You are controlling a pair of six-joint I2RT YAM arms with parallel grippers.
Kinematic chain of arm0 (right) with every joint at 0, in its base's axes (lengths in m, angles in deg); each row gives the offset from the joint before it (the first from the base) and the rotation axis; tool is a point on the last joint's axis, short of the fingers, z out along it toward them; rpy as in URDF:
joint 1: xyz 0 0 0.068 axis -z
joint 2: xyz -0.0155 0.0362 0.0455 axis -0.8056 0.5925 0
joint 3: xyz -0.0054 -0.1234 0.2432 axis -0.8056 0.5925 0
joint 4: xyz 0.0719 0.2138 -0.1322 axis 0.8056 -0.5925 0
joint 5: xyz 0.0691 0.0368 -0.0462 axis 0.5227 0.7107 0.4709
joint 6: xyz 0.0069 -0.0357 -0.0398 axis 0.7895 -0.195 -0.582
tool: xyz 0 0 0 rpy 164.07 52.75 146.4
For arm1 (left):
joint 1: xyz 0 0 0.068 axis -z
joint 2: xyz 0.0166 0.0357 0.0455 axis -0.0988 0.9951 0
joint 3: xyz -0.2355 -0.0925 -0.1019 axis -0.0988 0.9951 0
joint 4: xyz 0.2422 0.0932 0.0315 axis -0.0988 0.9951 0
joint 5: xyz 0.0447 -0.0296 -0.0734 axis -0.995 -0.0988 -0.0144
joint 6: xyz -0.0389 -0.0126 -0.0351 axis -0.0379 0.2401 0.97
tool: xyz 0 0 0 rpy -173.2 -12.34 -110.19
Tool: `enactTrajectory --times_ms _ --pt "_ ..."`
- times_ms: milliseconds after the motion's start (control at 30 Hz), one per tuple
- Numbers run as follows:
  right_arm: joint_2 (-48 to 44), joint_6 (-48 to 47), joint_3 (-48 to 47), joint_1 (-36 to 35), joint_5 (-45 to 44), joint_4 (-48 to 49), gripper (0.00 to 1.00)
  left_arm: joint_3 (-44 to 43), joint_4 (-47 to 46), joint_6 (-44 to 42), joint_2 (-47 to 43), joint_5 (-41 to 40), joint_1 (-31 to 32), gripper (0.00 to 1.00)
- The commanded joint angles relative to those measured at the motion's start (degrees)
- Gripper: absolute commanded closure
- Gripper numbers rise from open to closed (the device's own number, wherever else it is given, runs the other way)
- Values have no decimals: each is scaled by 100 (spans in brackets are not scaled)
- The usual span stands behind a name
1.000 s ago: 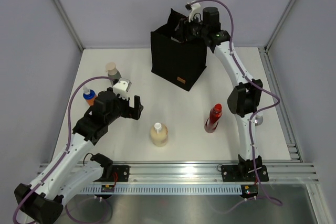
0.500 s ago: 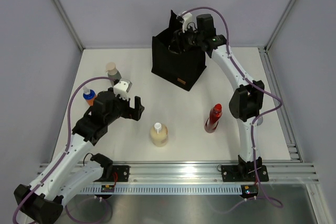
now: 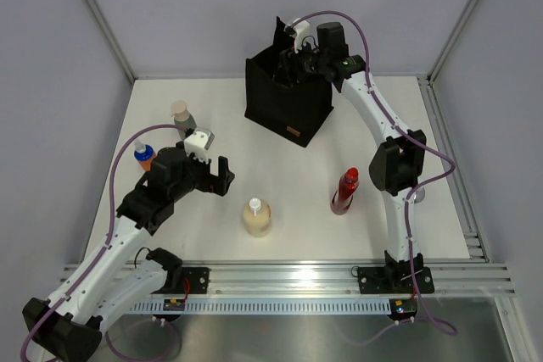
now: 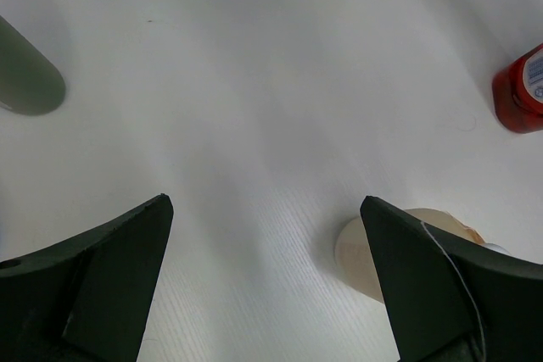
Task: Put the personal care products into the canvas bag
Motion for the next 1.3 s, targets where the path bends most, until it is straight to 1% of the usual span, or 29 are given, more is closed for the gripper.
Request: enactTrajectory --times_ms 0,33,67,100,200,367,400,500,533,633,700,867,967,1033,1067,1100,1133,1200,1267 --pt "-30 -52 -22 -32 103 -78 30 -21 -295 -90 -55 179 2 1" --pt "-48 -52 13 -32 112 -78 28 -12 -295 -90 -63 196 2 1" --pt "-66 -52 40 -32 112 -52 21 -12 -295 -90 -55 196 2 1" --pt "-101 -43 75 -32 112 -52 19 -4 -304 -90 -46 214 2 1" --pt "-188 -35 93 -33 130 -113 16 -21 -295 -90 -28 240 2 1" --pt "-338 71 67 -24 209 -165 15 -21 -295 -90 -28 267 2 1" --pt "-373 97 -3 -24 217 -201 13 -21 -286 -90 -28 267 2 1" --pt "-539 176 -153 -15 261 -298 3 -21 -286 -90 -37 267 2 1" --pt "-619 194 -153 3 427 -289 0 -21 -286 -90 -54 275 2 1" --pt "-926 220 -118 12 595 -315 1 -21 -295 -90 -81 275 2 1" --pt "-1146 229 -66 29 473 -254 1 -21 -286 -90 -90 293 2 1" --pt "-1209 361 -477 178 -528 -482 1 -21 -295 -90 -142 328 2 1" --pt "-1147 222 -558 371 -723 -798 0 -12 -313 -90 -160 346 2 1" --pt "-1121 -16 -549 512 -329 -1235 0 -12 -313 -90 -178 372 2 1" --pt "-1129 -252 -532 547 -119 -1386 1 -4 -321 -90 -178 389 2 1" --pt "-1147 -367 -488 574 292 -1527 3 -12 -322 -90 -178 398 2 1" --pt "-1164 -534 -453 565 462 -1833 4 -12 -322 -90 -169 407 2 1" --pt "-1138 -790 -461 504 464 -2089 12 -4 -330 -90 -169 416 2 1" --pt "-1129 -992 -383 416 376 -2310 16 -12 -330 -90 -151 442 2 1"
